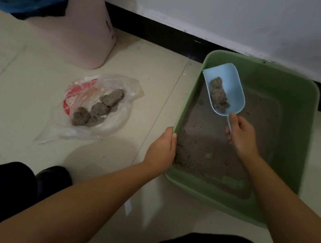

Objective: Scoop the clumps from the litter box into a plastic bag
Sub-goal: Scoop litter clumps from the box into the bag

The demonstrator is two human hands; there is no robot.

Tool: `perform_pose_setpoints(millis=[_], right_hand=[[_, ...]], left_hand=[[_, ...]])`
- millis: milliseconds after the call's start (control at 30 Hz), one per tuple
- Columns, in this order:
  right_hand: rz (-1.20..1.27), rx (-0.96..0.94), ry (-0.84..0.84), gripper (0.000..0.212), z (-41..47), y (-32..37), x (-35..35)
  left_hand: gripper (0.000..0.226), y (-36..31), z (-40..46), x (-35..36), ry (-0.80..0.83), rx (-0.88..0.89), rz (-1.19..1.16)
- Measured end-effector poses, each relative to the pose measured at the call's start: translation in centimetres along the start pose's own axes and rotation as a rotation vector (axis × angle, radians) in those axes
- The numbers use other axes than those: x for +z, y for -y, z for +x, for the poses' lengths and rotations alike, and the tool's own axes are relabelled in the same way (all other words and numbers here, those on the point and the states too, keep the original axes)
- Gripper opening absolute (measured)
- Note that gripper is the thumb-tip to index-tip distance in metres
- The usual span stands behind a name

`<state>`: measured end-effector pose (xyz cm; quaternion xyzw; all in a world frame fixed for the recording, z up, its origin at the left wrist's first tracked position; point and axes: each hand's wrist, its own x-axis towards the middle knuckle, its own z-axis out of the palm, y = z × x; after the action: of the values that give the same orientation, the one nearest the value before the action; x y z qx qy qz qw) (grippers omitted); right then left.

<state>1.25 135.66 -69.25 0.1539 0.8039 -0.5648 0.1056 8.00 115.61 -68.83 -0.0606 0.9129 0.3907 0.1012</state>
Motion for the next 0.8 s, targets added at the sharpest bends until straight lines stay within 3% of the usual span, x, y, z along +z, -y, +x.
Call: perform_pose_setpoints(millis=[100,200,267,333,433,533,600,633,700,800], right_hand=[[-0.016,-0.011,0.018,0.034,-1.8,1.8,-0.7],[-0.081,-0.026,0.07,0.036,-3.2,4.8,-1.3],[-0.137,-0.038,0.137,0.036,-4.0,7.0,-1.1],[-0.148,-0.037,0.209,0.033,-4.9,9.0,0.0],[-0.17,-0.039,0.3,0.034,-6.2,11.4,2.5],[-0.284,-0.016,0.44,0.036,-7.1,13.5,5.6],[-0.368,0.009,0.533,0.038,-7.3,14.5,8.1],[-0.396,0.027,0.561,0.038,-7.3,14.6,9.5],[-0.437,0.048,0.581,0.037,-7.0,14.4,12.7],[-0.474,0.07,0.596,0.037,-6.5,13.8,17.8]], left_hand=[[0.026,-0.5,0.1,-0.8,0.108,-0.067,0.033],[0.034,-1.1,0.9,-3.6,0.471,-0.071,0.083],[0.038,-0.2,2.1,-7.4,0.77,-0.008,0.245],[0.035,2.2,3.4,-12.1,0.871,0.053,0.439],[0.024,8.0,5.0,-18.5,0.683,0.043,0.561],[0.025,14.4,6.5,-22.6,0.299,0.004,0.59],[0.038,18.2,6.9,-23.3,0.02,-0.067,0.581],[0.05,19.8,7.0,-23.2,-0.045,-0.147,0.546],[0.065,21.8,7.3,-22.4,-0.041,-0.321,0.38],[0.047,23.4,8.4,-21.8,-0.003,-0.33,0.163]])
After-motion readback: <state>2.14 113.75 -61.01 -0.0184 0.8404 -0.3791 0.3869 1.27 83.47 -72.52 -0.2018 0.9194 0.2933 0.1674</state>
